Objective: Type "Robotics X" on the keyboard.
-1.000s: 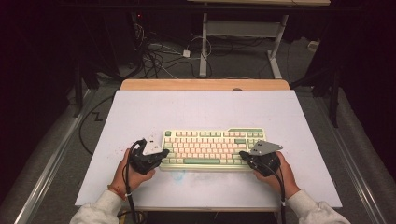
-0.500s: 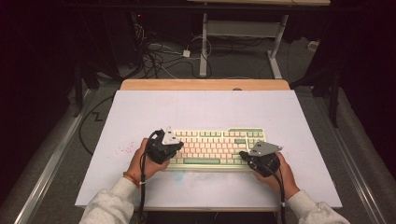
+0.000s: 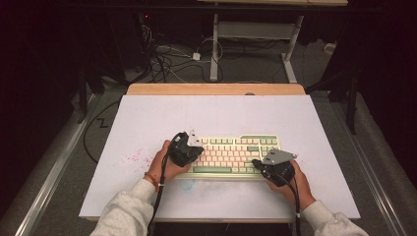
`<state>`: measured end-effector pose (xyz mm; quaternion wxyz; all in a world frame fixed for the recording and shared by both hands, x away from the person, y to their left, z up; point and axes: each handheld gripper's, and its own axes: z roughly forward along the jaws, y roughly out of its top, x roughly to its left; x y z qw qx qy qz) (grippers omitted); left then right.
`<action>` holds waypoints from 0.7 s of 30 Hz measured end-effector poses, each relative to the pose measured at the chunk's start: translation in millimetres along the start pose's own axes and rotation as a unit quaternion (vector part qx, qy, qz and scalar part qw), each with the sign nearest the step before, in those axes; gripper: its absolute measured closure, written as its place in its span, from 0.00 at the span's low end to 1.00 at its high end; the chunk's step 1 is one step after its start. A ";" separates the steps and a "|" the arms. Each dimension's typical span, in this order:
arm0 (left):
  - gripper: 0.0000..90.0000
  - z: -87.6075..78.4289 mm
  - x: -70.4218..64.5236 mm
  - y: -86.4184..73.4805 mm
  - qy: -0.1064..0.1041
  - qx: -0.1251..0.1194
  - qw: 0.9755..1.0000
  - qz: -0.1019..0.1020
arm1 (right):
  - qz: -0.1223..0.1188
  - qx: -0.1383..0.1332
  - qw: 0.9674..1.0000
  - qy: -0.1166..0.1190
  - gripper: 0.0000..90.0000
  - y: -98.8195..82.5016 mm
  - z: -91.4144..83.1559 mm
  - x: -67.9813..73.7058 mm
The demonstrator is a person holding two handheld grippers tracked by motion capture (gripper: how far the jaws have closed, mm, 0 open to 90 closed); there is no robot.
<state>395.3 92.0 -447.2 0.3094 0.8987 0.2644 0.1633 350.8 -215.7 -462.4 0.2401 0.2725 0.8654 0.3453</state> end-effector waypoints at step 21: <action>0.96 9.9 -3.7 6.2 0.010 0.021 1.000 0.013 | -0.003 0.002 1.000 -0.008 1.00 0.5 -0.4 1.3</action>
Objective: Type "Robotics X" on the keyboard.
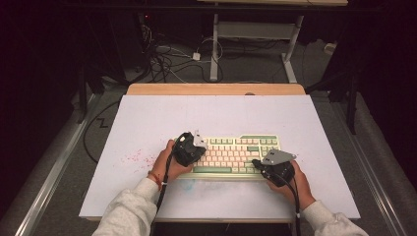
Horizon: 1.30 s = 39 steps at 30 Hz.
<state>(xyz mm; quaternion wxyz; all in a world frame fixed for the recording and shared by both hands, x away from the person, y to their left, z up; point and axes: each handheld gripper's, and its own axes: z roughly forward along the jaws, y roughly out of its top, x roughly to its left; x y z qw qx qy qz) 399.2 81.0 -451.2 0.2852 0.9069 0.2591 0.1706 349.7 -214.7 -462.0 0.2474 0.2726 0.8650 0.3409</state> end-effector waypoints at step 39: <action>0.23 -61.8 -10.7 -97.7 0.101 -0.094 0.990 -0.013 | 0.014 -0.041 0.999 0.009 1.00 15.0 -24.2 -8.9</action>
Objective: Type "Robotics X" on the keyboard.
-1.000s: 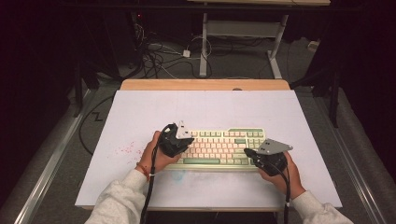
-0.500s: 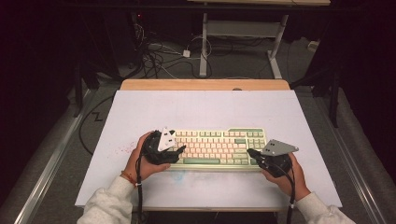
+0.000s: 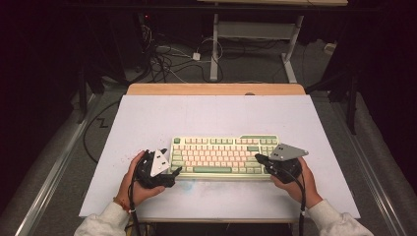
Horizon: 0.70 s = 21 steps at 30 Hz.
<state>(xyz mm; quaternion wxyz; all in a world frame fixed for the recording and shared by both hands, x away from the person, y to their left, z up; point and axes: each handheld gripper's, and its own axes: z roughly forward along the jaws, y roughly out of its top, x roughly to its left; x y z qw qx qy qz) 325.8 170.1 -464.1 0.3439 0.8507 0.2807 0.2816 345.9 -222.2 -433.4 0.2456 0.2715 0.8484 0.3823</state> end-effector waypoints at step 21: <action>0.22 -20.3 2.5 -28.0 0.003 0.016 1.000 -0.013 | -0.020 0.026 0.999 0.029 1.00 35.1 64.7 17.2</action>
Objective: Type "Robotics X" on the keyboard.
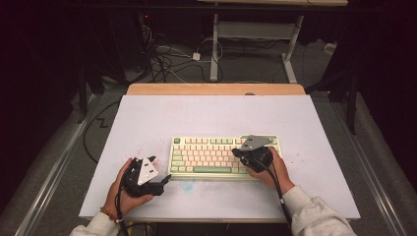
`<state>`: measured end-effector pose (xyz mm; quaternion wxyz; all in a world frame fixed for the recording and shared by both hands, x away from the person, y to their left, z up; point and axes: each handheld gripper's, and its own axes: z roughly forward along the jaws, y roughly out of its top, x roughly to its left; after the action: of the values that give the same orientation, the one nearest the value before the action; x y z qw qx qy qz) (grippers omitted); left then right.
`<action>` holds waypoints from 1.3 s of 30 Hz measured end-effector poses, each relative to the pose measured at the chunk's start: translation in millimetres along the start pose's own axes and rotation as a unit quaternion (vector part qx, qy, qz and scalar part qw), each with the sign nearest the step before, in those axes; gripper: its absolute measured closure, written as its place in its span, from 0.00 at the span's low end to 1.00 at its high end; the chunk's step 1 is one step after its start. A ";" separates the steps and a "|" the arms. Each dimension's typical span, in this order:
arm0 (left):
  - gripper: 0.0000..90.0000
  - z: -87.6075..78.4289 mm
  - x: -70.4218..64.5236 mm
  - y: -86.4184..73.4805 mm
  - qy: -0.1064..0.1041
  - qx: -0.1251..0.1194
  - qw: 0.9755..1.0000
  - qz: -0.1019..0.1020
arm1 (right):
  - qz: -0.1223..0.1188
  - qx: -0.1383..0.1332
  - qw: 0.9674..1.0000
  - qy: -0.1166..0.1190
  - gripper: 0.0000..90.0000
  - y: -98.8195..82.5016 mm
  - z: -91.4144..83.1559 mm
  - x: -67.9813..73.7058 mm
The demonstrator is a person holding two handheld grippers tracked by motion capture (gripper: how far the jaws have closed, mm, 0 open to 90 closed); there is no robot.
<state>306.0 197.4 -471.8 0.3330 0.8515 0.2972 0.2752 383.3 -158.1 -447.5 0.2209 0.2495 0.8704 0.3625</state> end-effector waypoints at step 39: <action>0.23 5.7 -4.1 -0.5 -0.017 0.024 1.000 0.010 | 0.012 -0.056 0.998 -0.009 0.91 2.9 -33.6 1.9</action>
<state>306.9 192.6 -476.9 0.3151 0.8664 0.2898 0.2571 363.6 -172.7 -424.2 0.2382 0.2506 0.8436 0.4108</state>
